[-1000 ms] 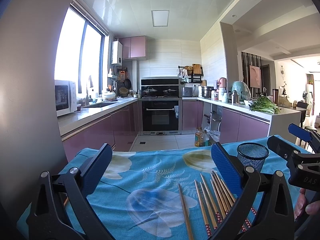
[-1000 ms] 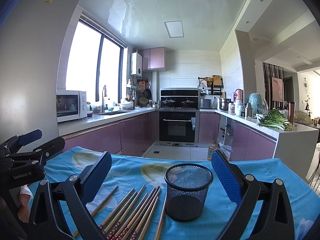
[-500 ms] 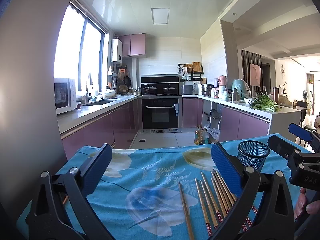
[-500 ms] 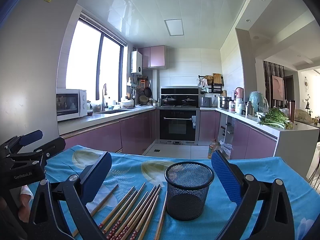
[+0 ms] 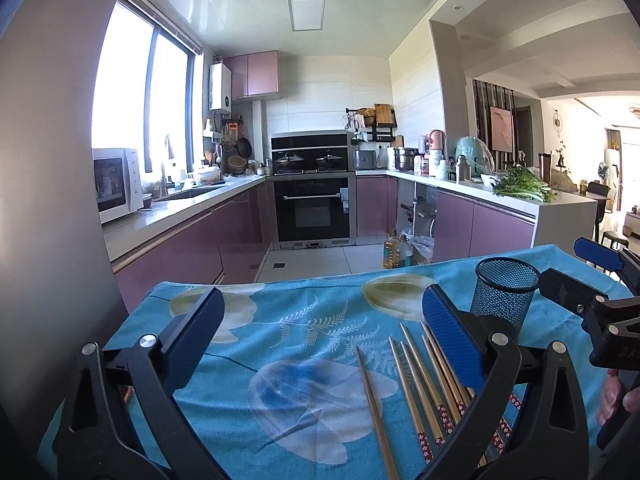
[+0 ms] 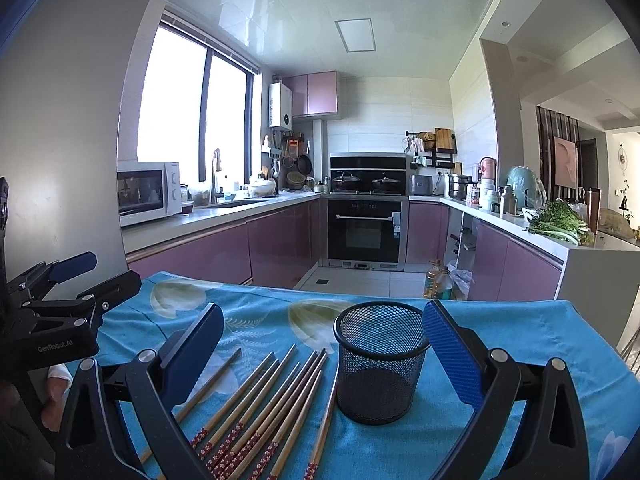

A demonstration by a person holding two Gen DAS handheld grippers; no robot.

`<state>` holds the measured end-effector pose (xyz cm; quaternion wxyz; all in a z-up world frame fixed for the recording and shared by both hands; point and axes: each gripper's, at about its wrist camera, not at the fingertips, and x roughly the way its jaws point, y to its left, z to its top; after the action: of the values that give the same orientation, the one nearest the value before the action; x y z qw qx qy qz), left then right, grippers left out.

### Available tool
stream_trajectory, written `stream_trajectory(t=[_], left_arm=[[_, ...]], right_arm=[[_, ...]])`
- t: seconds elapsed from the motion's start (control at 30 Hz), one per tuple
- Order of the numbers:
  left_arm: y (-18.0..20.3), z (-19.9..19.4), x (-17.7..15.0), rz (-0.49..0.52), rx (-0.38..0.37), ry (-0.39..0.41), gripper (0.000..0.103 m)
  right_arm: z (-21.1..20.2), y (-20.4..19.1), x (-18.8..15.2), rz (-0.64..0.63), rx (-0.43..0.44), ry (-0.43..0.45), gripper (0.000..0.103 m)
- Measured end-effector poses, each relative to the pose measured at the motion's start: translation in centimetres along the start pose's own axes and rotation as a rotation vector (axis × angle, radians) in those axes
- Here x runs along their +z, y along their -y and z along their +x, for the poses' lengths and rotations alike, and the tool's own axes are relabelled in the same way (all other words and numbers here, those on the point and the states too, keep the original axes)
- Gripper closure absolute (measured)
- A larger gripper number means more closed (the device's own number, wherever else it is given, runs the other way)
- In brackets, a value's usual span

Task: Organize utensils
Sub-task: 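Grasp one red-patterned chopstick with the left gripper while the right gripper grasps another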

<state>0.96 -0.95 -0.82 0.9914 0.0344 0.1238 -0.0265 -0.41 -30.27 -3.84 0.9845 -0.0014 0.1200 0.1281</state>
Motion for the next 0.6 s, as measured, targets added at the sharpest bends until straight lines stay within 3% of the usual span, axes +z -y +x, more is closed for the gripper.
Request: stream_trajectory(t=[0.1, 0.33, 0.4, 0.6], left_arm=[[-0.1, 1.1, -0.4, 0.017, -0.044, -0.065, 0.005], [0.0, 5.0, -2.3, 0.077, -0.108, -0.265, 0.005], [0.0, 6.4, -2.9, 0.089, -0.131, -0.332, 0.006], [0.9, 10.4, -5.5, 0.124, -0.200, -0.496, 0.026]], right_arm=[[0.6, 0.2, -0.7, -0.005, 0.021, -0.067, 0.007], [3.5, 0.6, -3.3, -0.007, 0.067, -0.315, 0.007], [4.6, 0.7, -4.0, -0.009, 0.066, -0.376, 0.012], [7.8, 1.0, -5.8, 0.007, 0.074, -0.545, 0.042]])
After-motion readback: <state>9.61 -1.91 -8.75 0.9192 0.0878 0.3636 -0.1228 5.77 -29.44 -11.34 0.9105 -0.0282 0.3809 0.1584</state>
